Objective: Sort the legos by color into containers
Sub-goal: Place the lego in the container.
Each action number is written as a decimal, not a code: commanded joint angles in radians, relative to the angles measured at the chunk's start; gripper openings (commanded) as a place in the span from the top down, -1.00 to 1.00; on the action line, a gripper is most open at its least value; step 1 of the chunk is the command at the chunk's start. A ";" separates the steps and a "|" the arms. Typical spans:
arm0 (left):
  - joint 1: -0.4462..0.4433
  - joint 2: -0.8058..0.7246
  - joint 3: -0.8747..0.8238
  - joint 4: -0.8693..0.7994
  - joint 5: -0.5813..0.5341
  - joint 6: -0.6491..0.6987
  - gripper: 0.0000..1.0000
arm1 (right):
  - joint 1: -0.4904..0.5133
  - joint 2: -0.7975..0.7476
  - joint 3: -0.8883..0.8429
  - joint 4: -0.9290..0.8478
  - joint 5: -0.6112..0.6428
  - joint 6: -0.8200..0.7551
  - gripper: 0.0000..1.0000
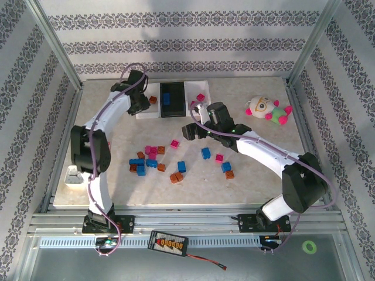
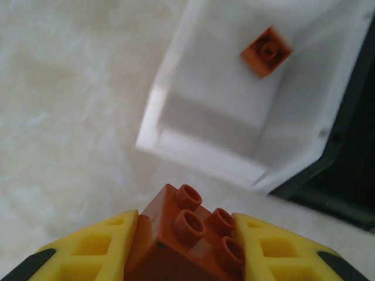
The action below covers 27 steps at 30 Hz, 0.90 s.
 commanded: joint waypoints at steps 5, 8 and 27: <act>-0.002 0.333 0.510 -0.252 -0.032 0.095 0.42 | 0.004 -0.053 -0.008 0.003 0.029 0.016 -0.86; 0.004 0.445 0.691 -0.326 -0.030 0.105 0.40 | 0.004 -0.062 -0.019 -0.001 0.046 0.020 -0.86; -0.044 0.159 0.386 -0.200 0.015 0.229 -0.99 | 0.003 0.027 -0.006 -0.323 0.188 0.043 -0.84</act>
